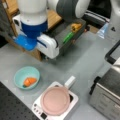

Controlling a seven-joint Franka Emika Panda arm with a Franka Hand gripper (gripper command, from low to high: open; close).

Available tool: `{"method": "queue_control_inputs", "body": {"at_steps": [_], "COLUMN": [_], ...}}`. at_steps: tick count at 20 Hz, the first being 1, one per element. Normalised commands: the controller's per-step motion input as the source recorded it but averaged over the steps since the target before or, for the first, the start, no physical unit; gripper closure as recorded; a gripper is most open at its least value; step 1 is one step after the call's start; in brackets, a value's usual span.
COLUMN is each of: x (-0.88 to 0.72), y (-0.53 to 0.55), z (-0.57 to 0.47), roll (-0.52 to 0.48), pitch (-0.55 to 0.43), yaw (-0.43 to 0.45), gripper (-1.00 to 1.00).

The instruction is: Open the drawer. Pick up the carrot. Put the carrots in the drawer.

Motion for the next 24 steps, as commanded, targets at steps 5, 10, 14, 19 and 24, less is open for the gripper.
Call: {"method": "queue_control_inputs", "body": {"at_steps": [5, 10, 14, 19, 24], "x": [0.61, 0.53, 0.39, 0.32, 0.31], "y": [-0.50, -0.52, -0.35, -0.10, 0.11], "z": [0.03, 0.02, 0.08, 0.09, -0.01], "roll": [-0.045, -0.015, 0.061, 0.144, 0.197], "pitch": [0.282, 0.215, 0.190, 0.180, 0.145], "yaw": [0.153, 0.173, 0.126, 0.051, -0.048], "gripper": [-1.00, -1.00, -1.00, -1.00, -1.00]}}
